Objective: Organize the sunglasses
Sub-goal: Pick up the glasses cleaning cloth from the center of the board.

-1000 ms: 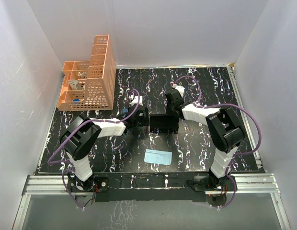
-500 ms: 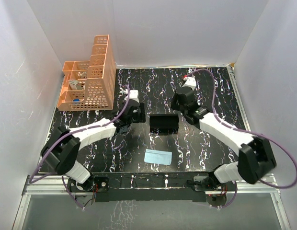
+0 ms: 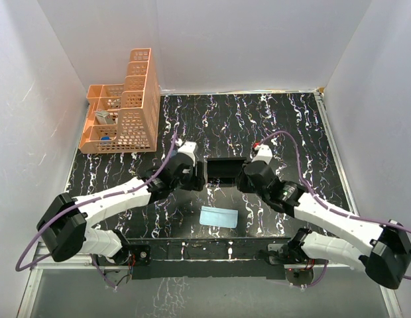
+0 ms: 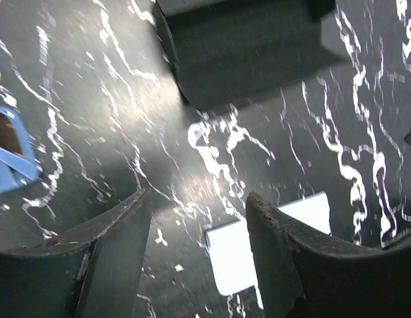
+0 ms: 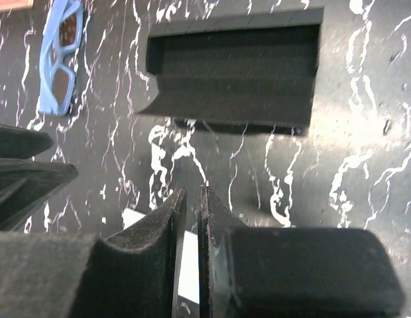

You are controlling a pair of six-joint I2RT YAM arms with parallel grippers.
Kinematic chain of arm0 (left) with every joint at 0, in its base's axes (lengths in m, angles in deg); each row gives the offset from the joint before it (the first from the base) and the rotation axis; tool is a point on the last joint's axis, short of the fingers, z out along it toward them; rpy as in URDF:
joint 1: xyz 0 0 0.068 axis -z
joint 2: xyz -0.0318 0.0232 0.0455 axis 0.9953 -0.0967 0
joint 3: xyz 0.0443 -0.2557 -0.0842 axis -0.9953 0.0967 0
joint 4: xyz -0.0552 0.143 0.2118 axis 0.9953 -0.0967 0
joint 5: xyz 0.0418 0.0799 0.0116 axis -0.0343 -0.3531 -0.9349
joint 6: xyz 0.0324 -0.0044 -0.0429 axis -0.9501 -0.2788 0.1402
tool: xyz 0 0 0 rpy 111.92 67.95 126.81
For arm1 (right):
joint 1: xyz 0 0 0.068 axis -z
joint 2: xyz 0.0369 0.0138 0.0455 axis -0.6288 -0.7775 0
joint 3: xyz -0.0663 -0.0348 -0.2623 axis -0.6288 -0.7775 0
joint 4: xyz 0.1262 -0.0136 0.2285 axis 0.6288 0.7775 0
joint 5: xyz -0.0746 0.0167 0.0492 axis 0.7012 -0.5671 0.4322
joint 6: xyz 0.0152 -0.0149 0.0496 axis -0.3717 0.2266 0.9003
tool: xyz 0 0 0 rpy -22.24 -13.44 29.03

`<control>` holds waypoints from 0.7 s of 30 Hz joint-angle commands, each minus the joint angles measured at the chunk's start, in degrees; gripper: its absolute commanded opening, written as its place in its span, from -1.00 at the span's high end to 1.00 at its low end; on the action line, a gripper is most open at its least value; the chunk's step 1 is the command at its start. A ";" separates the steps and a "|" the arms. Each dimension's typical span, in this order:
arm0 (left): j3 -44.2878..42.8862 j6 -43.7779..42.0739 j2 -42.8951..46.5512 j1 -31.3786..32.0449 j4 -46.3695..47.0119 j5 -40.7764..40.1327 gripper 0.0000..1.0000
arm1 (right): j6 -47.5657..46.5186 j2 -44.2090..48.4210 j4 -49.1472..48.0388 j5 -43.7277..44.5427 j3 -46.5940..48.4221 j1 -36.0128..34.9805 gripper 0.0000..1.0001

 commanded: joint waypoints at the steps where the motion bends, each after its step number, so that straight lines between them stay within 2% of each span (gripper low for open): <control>1: 1.25 2.92 2.68 5.69 -6.50 -0.80 -0.12 | 5.90 4.50 3.98 4.12 -1.52 -4.53 0.76; 12: 6.03 9.63 7.91 10.10 -11.97 0.54 -0.10 | 17.12 6.70 11.43 8.29 -5.27 -17.53 0.73; 21: 5.16 16.73 5.44 15.64 -17.11 -0.27 -0.08 | 25.47 5.12 17.48 10.21 -5.91 -24.55 0.73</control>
